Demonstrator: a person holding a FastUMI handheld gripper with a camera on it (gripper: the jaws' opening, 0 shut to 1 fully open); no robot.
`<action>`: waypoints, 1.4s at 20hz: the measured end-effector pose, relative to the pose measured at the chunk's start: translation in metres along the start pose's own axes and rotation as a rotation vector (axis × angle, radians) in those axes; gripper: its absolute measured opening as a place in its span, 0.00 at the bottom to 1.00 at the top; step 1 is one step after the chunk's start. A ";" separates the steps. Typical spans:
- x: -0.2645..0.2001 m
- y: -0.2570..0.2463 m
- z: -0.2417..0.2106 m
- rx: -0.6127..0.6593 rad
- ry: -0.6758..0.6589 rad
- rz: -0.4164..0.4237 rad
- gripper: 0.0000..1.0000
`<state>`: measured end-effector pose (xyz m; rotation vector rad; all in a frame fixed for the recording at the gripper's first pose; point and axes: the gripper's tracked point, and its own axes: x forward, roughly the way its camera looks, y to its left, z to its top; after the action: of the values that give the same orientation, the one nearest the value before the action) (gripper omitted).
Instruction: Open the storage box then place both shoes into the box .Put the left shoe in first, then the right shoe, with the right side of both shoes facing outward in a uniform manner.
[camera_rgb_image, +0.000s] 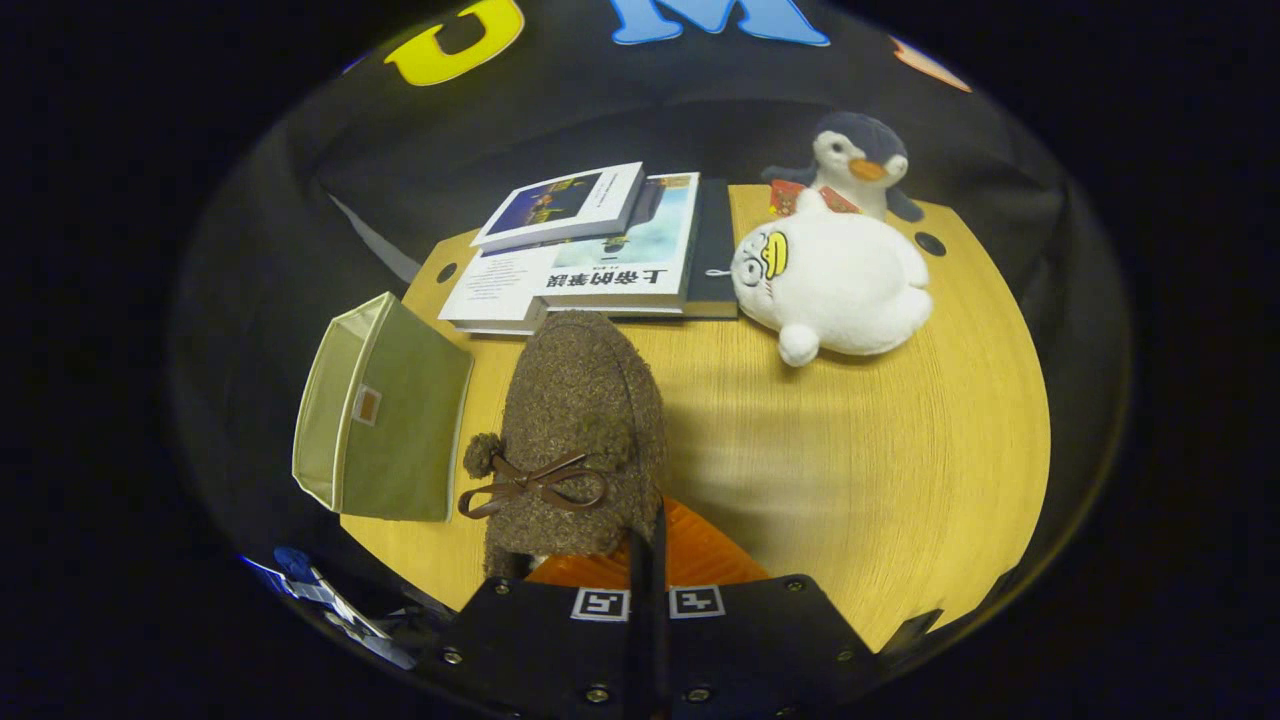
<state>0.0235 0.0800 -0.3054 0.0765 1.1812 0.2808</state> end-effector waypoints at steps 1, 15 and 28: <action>-0.001 0.007 0.003 -0.019 -0.004 0.002 0.00; -0.003 0.131 0.053 -0.170 -0.021 0.112 0.00; 0.012 0.240 0.090 -0.303 -0.035 0.202 0.00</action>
<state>0.0676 0.3221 -0.2324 -0.0651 1.0859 0.6305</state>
